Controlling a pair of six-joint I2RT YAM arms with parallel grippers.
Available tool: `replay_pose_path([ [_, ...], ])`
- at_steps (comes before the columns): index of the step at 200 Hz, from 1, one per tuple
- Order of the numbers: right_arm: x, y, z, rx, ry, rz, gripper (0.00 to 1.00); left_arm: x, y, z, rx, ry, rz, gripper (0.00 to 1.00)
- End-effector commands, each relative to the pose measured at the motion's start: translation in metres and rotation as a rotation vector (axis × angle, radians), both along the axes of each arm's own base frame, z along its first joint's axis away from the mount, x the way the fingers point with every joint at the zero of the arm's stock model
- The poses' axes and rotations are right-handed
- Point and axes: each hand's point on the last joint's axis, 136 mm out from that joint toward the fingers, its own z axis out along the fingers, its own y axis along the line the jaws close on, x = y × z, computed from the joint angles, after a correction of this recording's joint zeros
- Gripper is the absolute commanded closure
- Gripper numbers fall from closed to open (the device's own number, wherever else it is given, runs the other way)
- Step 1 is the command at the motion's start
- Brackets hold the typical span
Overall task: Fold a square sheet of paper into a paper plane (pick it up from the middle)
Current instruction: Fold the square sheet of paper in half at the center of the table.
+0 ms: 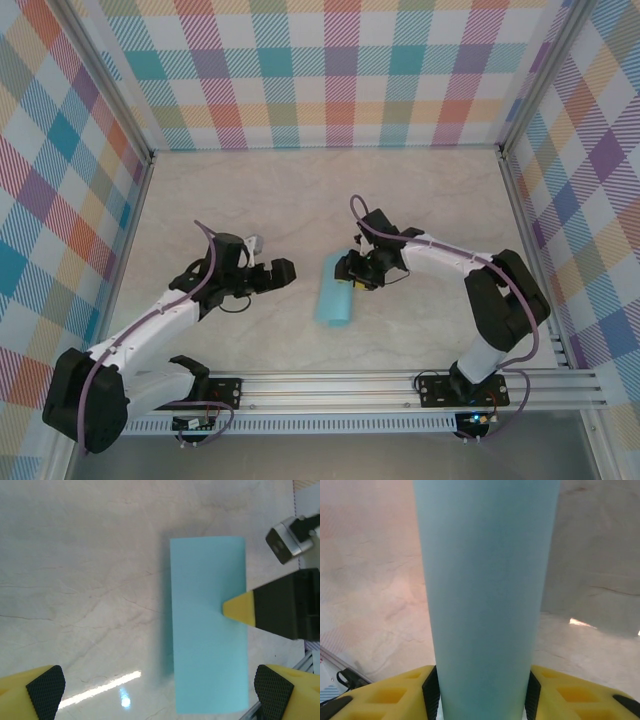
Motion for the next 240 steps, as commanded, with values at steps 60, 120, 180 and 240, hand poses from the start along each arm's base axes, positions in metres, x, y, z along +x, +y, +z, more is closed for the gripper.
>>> replay_pose_path([
  [60, -0.013, -0.047, -0.014, -0.193, -0.009, 0.029, 0.32, -0.006, -0.040, 0.006, 0.003, -0.007, -0.084, 0.01],
  [120, -0.014, -0.067, -0.021, -0.271, -0.017, -0.039, 0.32, 0.000, -0.054, 0.002, 0.009, -0.002, -0.073, 0.13],
  [180, -0.008, -0.074, -0.028, -0.285, -0.007, -0.149, 0.32, 0.005, -0.068, -0.008, 0.025, 0.015, -0.064, 0.20],
  [240, -0.002, -0.062, -0.027, -0.211, -0.017, -0.191, 0.32, 0.006, -0.074, -0.014, 0.039, 0.024, -0.067, 0.20],
])
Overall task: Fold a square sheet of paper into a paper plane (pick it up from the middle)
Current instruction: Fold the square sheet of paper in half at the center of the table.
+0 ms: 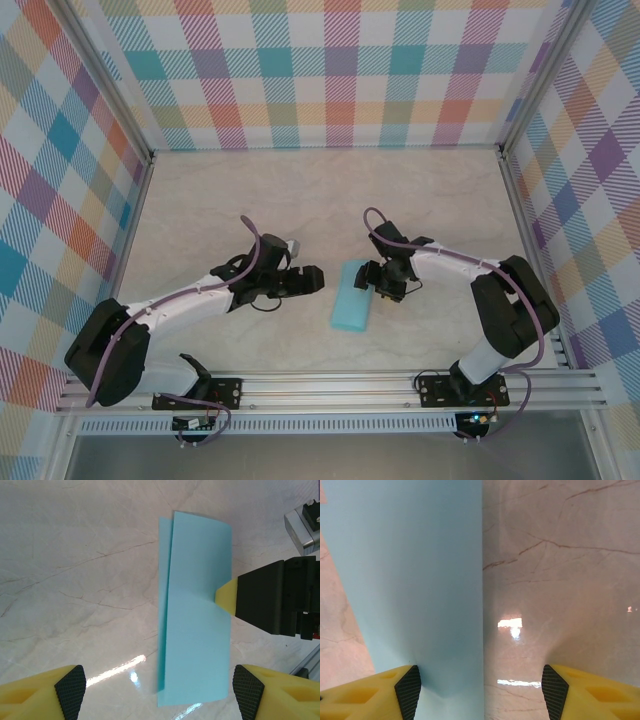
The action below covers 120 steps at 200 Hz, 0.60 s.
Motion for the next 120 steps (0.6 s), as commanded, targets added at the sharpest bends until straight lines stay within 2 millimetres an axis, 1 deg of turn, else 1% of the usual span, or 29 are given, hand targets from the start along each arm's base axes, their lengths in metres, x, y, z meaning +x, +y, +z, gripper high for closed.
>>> replay_pose_path([
  [1, 0.005, 0.005, 0.007, 0.045, -0.027, -0.014, 0.32, 0.008, -0.007, 0.012, -0.018, -0.032, 0.010, 0.20],
  [15, 0.003, 0.011, 0.007, 0.062, -0.022, 0.042, 0.33, 0.007, -0.006, 0.011, -0.013, -0.033, 0.009, 0.20],
  [50, -0.003, 0.009, 0.007, 0.046, -0.018, 0.115, 0.34, 0.006, -0.005, 0.008, -0.004, -0.029, 0.010, 0.20],
  [72, -0.006, 0.006, 0.004, 0.026, -0.002, 0.119, 0.32, 0.007, -0.006, 0.007, -0.004, -0.026, 0.008, 0.20],
  [120, 0.000, 0.005, 0.002, 0.015, -0.007, 0.079, 0.32, 0.007, -0.006, 0.007, -0.005, -0.025, 0.009, 0.20],
])
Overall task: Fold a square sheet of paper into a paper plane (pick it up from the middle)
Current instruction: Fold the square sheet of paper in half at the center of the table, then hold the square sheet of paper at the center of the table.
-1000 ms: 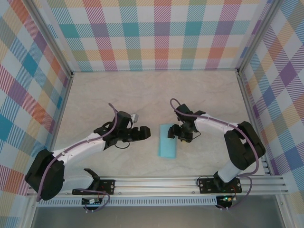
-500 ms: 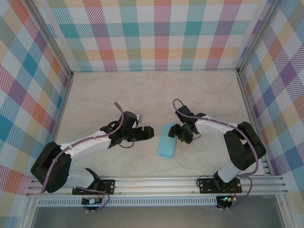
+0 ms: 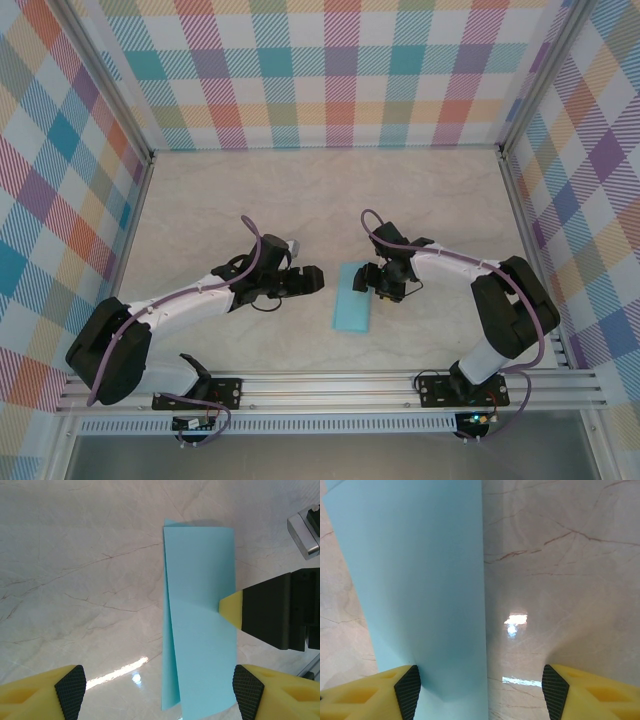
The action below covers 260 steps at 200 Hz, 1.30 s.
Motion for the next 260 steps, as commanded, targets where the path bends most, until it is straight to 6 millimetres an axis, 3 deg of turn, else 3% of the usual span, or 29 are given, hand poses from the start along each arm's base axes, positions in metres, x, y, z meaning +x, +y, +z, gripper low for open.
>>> replay_pose_path([
  [1, 0.004, 0.000, 0.001, -0.007, 0.001, -0.015, 0.32, 0.005, -0.008, 0.010, -0.018, -0.023, -0.001, 0.20],
  [80, 0.007, 0.000, -0.008, -0.009, 0.016, -0.076, 0.31, 0.005, -0.010, 0.009, -0.019, -0.017, -0.007, 0.20],
  [170, 0.004, 0.009, -0.010, 0.018, 0.034, 0.011, 0.29, 0.005, -0.011, 0.006, -0.020, -0.011, -0.012, 0.20],
  [260, 0.003, -0.004, -0.022, -0.070, 0.061, -0.038, 0.29, 0.005, -0.015, 0.006, -0.020, -0.011, -0.022, 0.21],
])
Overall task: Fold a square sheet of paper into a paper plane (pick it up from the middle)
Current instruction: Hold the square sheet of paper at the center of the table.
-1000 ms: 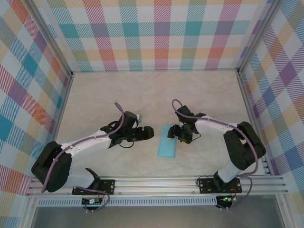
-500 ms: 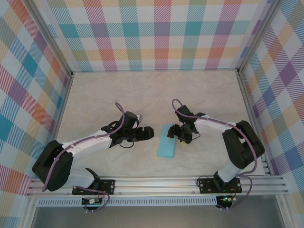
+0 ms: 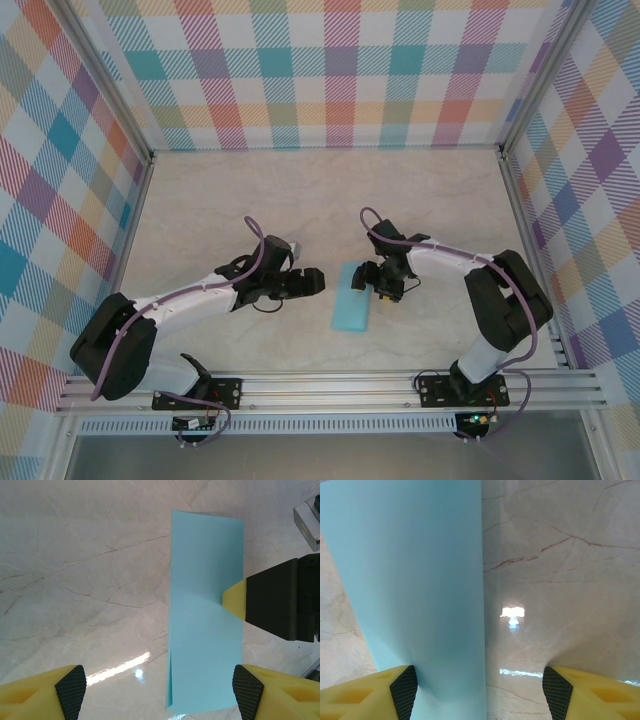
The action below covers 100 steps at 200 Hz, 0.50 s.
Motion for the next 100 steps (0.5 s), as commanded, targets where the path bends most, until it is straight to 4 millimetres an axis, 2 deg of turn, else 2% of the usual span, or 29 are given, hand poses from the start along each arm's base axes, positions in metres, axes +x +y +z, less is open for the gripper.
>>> replay_pose_path([
  [1, 0.0008, -0.0070, -0.0165, -0.057, 0.013, -0.011, 0.29, 0.0068, -0.0128, 0.0151, -0.035, -0.034, -0.014, 0.21],
  [59, -0.0048, -0.0131, -0.0261, -0.122, 0.039, -0.021, 0.29, 0.0065, -0.0133, 0.0148, -0.031, -0.031, -0.014, 0.21],
  [100, -0.0023, -0.0126, -0.0231, -0.118, 0.034, -0.058, 0.29, 0.0062, -0.0137, 0.0149, -0.030, -0.031, -0.016, 0.23],
])
